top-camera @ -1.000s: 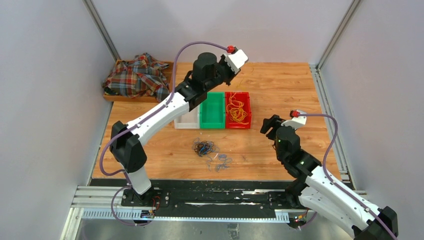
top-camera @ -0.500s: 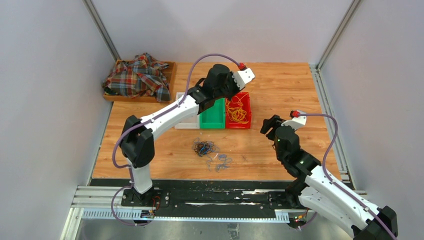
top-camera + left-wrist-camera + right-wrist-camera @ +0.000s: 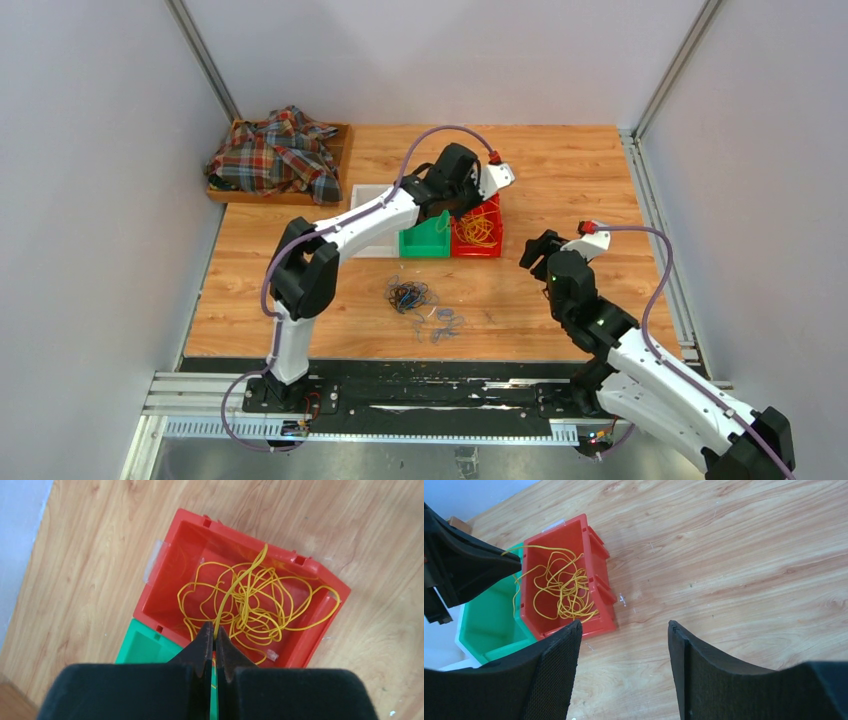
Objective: Untangle the cables
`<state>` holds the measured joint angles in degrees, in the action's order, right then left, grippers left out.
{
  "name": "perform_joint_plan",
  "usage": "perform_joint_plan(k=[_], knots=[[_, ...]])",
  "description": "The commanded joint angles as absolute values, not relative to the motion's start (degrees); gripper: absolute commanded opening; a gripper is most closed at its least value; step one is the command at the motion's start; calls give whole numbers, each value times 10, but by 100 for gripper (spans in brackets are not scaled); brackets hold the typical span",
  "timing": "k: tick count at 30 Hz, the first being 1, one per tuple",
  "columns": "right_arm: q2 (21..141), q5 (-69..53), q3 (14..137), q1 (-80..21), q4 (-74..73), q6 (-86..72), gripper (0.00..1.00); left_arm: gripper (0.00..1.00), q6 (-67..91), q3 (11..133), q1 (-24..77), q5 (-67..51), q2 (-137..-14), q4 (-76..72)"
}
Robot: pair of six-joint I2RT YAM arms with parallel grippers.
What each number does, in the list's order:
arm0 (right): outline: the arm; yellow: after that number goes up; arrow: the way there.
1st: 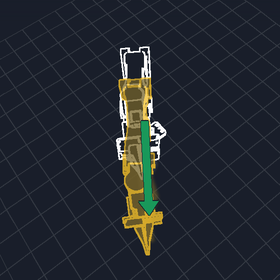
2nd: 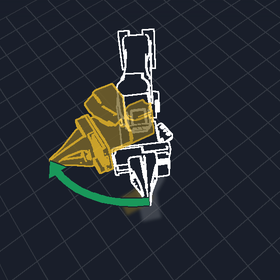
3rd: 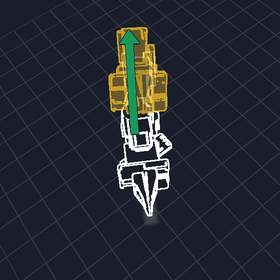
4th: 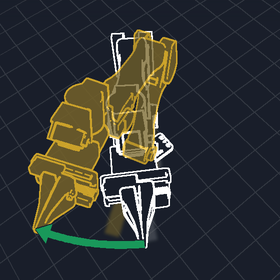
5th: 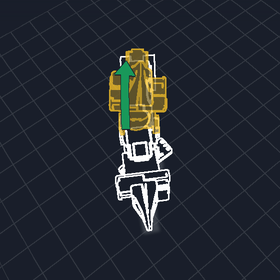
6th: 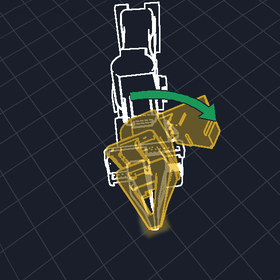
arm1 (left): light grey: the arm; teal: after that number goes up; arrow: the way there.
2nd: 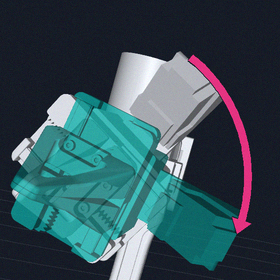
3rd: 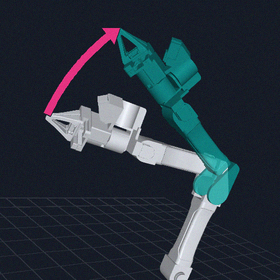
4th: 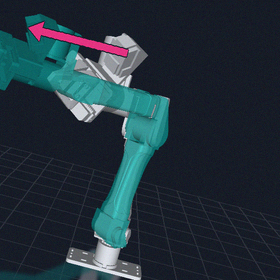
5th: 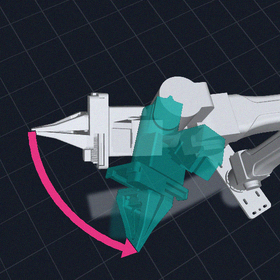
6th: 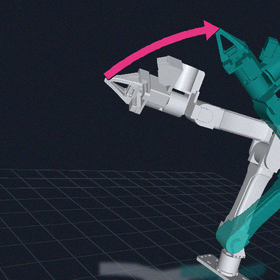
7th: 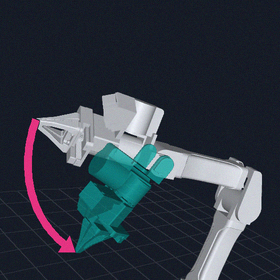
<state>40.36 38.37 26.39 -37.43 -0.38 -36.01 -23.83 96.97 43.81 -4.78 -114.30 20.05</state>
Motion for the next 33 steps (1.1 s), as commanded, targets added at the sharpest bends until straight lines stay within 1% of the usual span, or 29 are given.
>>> perform_joint_plan(k=[1, 5, 12, 20, 21, 22, 24, 27, 33], knots=[[415, 389, 257, -366, -9, -374, 63, 0, -253, 981, 444, -19, -1173, 200], [415, 388, 257, -365, -10, -371, 63, 0, -254, 997, 445, -7, -1210, 185], [415, 390, 255, -365, -17, -376, 61, 0, -250, 1060, 446, 0, -1281, 207], [411, 385, 257, -366, -27, -379, 60, 0, -209, 1054, 447, -15, -1291, 207], [410, 384, 257, -366, -28, -379, 60, 2, -202, 1055, 447, -17, -1291, 207], [409, 383, 257, -366, -29, -379, 60, 10, -199, 1059, 447, -17, -1290, 210], [407, 382, 257, -365, -29, -379, 60, 30, -189, 1079, 445, -27, -1288, 230], [407, 380, 260, -366, -29, -378, 60, 48, -174, 1116, 439, -52, -1279, 261], [440, 356, 280, -359, -25, -373, 59, 66, -193, 1180, 434, -65, -1265, 326]])
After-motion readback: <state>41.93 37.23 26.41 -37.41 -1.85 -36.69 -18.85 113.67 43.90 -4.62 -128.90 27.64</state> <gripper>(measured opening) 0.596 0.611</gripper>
